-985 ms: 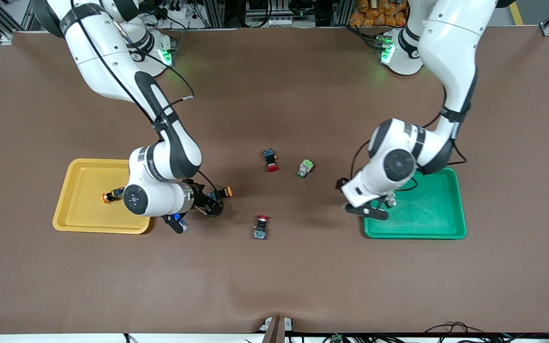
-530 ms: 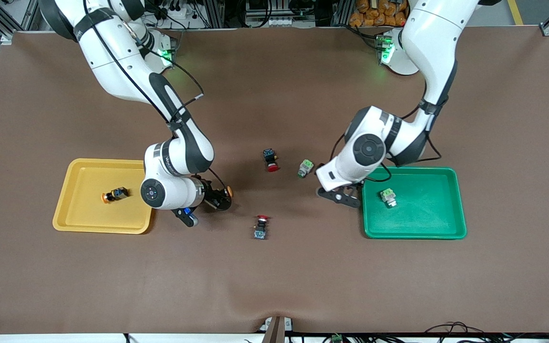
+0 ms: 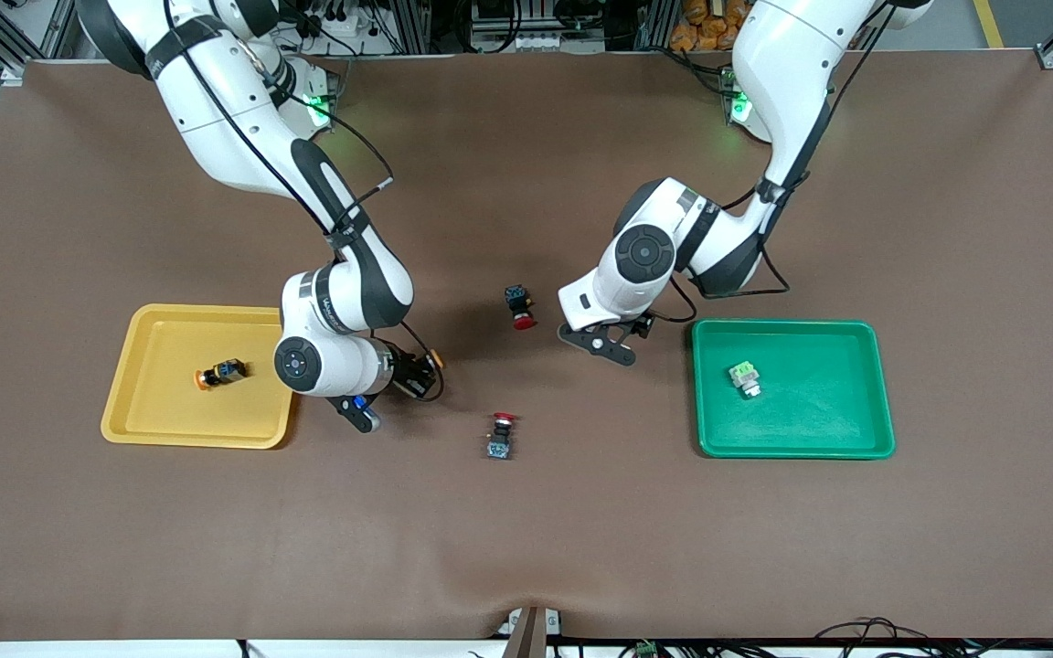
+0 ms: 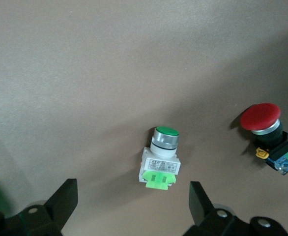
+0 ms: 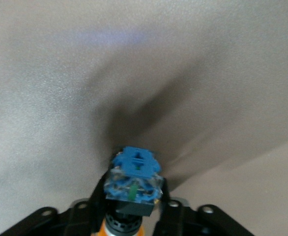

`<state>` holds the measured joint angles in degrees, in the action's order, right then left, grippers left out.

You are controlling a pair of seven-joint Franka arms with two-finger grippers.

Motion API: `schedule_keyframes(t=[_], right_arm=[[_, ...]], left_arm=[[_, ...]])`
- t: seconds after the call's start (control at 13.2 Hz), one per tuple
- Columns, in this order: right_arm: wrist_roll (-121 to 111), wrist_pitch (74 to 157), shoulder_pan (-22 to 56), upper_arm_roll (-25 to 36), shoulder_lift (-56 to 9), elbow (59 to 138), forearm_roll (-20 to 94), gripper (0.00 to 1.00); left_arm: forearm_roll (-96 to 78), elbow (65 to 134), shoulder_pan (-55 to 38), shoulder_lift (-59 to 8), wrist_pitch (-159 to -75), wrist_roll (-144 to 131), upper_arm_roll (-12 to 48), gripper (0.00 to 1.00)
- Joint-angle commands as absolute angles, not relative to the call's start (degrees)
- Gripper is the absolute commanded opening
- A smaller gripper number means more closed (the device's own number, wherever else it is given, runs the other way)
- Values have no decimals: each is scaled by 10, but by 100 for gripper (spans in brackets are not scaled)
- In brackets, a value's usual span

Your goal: Place green and yellow buttons in trays

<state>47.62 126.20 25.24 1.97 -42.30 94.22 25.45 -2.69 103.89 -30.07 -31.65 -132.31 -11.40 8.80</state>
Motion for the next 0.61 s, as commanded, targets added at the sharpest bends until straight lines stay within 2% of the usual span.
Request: schedule_keyframes(t=[0.0,0.3,0.38,0.53], right_arm=[[461,1251,251,30,-396,952,241,5],[319,1096,198,95,-344,900,227,9],[276,1054,187,117,-342,878,223,9],[174,1001,173,159,-342,847,214,16]], left_arm=[[-14,1081,-311,-324,-1394,-125,86,100],[-14,1081,-319,-344,-1432,-125,86,100],[-14,1082,-321,-347,-1433,-125,86,96],[-14,1081,-323,-353,-1441,-125,86,86]])
